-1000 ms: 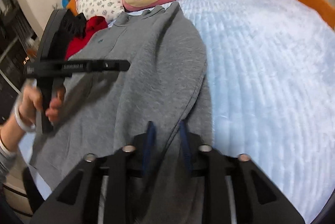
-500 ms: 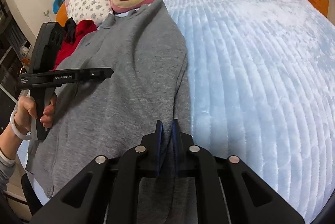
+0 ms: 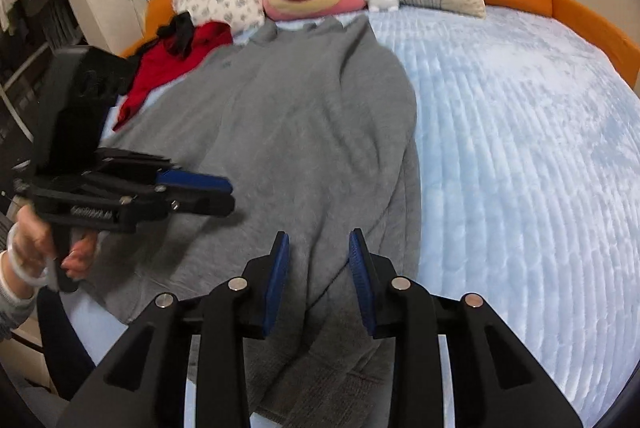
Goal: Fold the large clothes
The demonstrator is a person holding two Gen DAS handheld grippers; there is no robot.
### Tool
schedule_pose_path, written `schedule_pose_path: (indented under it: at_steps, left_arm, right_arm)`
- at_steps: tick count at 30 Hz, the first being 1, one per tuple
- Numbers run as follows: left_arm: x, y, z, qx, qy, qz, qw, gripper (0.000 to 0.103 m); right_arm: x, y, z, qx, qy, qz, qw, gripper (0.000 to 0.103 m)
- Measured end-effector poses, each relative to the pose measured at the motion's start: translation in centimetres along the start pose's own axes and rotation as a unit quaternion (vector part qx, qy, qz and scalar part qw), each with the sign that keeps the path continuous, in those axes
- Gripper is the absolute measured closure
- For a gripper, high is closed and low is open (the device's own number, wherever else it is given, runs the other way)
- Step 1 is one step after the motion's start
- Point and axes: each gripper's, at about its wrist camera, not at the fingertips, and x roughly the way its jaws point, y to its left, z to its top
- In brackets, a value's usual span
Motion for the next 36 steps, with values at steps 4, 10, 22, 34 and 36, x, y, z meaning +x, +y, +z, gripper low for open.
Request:
schedule_pose_path:
  at_steps: [4, 10, 22, 34, 36]
  left_arm:
    - [1.2, 0.8, -0.8, -0.015, 0.007, 0.005, 0.9998, 0.076]
    - [1.4, 1.7, -1.4, -0.036, 0.004, -0.019, 0.9992, 0.095]
    - [-0.2, 2.8, -3.9, -0.040, 0.006, -0.002, 0.9992, 0.096]
    - [-3.9, -1.4, -3.6, -0.025, -0.049, -0.045, 0.9975, 0.094]
    - [-2.5, -1.7, -4.4, -0.029, -0.028, -0.039, 0.9985, 0.095]
  right_arm:
    - [1.5, -0.6, -0.8, 0.016, 0.020, -0.001, 1.000, 0.071]
    - [2.6, -0.3, -0.5, 0.015, 0.026, 0.022, 0.999, 0.092]
    - [2.0, -2.6, -2.1, 0.054, 0.046, 0.025, 0.997, 0.092]
    - [0.8, 0.5, 0.8, 0.009, 0.000, 0.029, 1.000, 0.091]
    - [2.0, 1.1, 0.4, 0.006, 0.018, 0.042, 0.999, 0.091]
